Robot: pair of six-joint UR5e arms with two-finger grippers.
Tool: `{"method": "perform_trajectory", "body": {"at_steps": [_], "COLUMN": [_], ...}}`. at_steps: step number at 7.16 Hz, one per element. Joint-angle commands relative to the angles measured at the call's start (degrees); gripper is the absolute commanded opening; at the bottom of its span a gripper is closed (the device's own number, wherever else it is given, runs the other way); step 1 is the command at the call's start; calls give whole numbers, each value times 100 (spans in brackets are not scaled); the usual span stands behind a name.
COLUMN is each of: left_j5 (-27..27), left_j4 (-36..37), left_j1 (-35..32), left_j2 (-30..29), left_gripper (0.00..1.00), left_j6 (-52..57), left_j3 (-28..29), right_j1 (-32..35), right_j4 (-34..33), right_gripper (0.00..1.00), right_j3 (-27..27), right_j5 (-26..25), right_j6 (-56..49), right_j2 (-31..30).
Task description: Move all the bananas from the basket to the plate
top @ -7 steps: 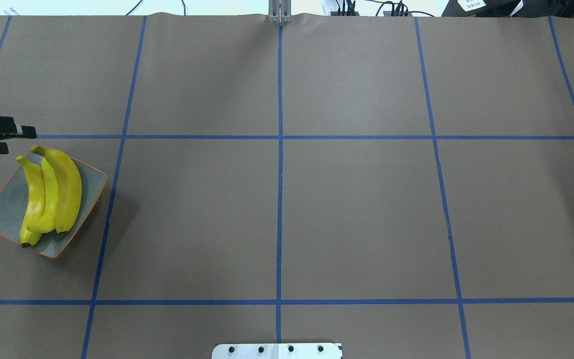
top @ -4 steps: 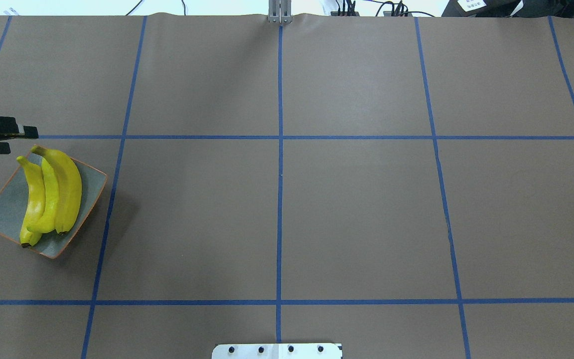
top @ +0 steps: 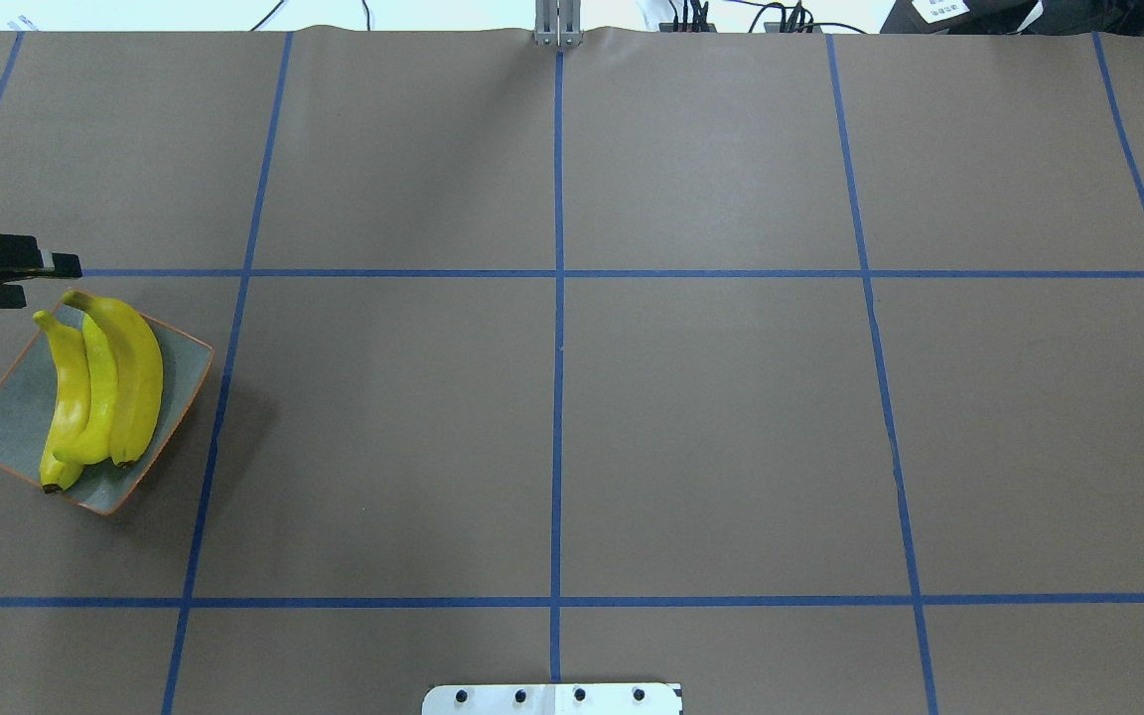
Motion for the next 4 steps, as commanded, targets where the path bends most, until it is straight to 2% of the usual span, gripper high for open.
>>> {"method": "perform_trajectory", "body": {"at_steps": [1, 3, 4], "left_j5": [13, 13, 13], "left_j4": [0, 0, 0], "left_j1": [-6, -6, -6], "left_j2": [-42, -69, -104], "left_gripper": [100, 100, 100], "left_j6": [0, 0, 0], "left_j3": [-1, -9, -9], "right_j1": [4, -5, -5], "right_j4": [77, 523, 657], "right_gripper": [99, 97, 88], "right_j3": [-172, -426, -462], "right_j5": [-65, -144, -257], "right_j6": [13, 284, 355], "right_j2": [-29, -82, -82]}}
